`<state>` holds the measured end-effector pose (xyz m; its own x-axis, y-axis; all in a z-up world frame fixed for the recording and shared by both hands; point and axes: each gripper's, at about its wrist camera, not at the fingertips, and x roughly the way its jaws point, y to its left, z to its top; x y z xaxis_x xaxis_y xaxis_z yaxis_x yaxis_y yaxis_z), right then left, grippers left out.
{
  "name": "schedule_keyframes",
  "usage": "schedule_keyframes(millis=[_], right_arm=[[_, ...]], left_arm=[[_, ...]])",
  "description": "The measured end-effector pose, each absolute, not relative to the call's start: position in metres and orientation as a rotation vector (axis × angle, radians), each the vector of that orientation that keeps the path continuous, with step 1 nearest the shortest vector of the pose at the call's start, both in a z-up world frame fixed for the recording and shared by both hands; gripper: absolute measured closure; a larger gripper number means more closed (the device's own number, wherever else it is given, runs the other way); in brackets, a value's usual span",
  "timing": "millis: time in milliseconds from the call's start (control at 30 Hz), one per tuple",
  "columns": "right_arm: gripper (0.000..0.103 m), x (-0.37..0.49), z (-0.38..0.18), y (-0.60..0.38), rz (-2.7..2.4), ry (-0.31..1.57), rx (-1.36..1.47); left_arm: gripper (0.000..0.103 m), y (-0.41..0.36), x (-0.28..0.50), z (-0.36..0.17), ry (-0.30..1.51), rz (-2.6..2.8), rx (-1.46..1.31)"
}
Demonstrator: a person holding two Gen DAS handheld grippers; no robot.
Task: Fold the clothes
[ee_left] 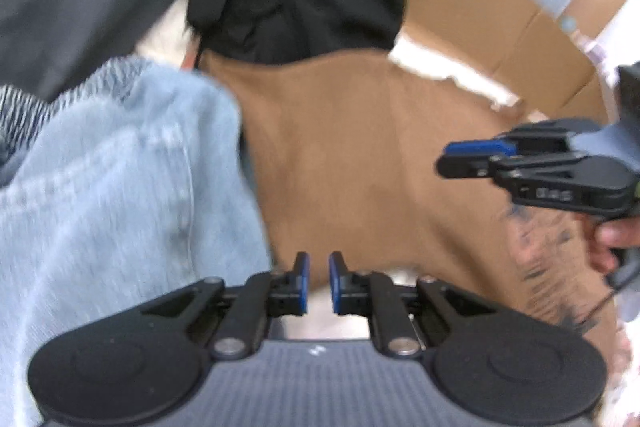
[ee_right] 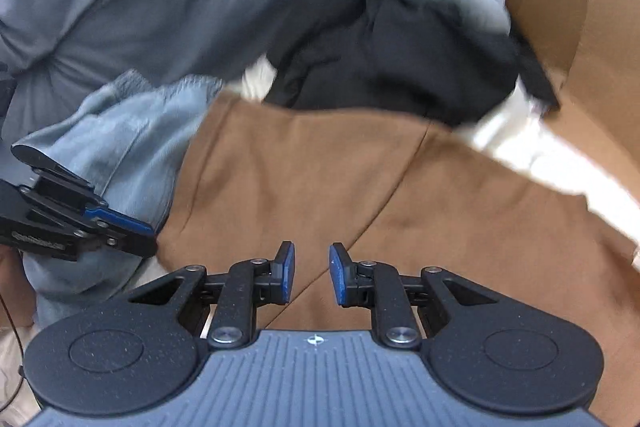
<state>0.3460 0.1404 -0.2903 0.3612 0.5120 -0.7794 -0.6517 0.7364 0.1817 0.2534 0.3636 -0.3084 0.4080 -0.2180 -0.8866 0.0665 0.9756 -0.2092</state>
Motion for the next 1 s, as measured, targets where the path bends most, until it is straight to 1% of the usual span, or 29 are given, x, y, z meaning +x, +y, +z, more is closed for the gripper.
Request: schedule_keyframes(millis=[67,167,200,233,400,533,633,700,767,800,1000], right_arm=[[0.077,0.34,-0.298,0.146,0.764,0.944,-0.174],[0.077,0.332,-0.309,0.153,0.779,0.955,-0.181],[0.077,0.33,-0.311,0.154,0.781,0.959,-0.183],[0.077,0.33,-0.314,0.155,0.782,0.962,-0.188],[0.077,0.329,-0.322,0.151,0.748,0.979,-0.211],[0.077,0.329,-0.319,0.142,0.741,0.977,-0.219],[0.077,0.333,-0.316,0.137,0.74,0.975,-0.239],[0.077,0.336,-0.314,0.133,0.734,0.978,-0.249],[0.077,0.338,-0.311,0.127,0.725,0.983,-0.261],[0.077,0.337,-0.31,0.124,0.724,0.987,-0.274],[0.077,0.319,-0.301,0.117,0.764,0.995,-0.349]], left_arm=[[0.088,0.364,0.255,-0.315,1.154,-0.163,-0.141],[0.087,0.368,0.257,-0.319,1.15,-0.155,-0.171],[0.085,0.371,0.257,-0.32,1.145,-0.158,-0.198],[0.081,0.373,0.258,-0.321,1.139,-0.161,-0.225],[0.08,0.368,0.266,-0.332,1.145,-0.154,-0.231],[0.077,0.364,0.267,-0.34,1.164,-0.155,-0.22],[0.076,0.363,0.267,-0.342,1.179,-0.149,-0.227],[0.078,0.363,0.267,-0.342,1.184,-0.156,-0.221],[0.095,0.367,0.267,-0.34,1.184,-0.163,-0.222],[0.099,0.37,0.267,-0.338,1.183,-0.165,-0.229],[0.101,0.383,0.263,-0.318,1.138,-0.165,-0.226]])
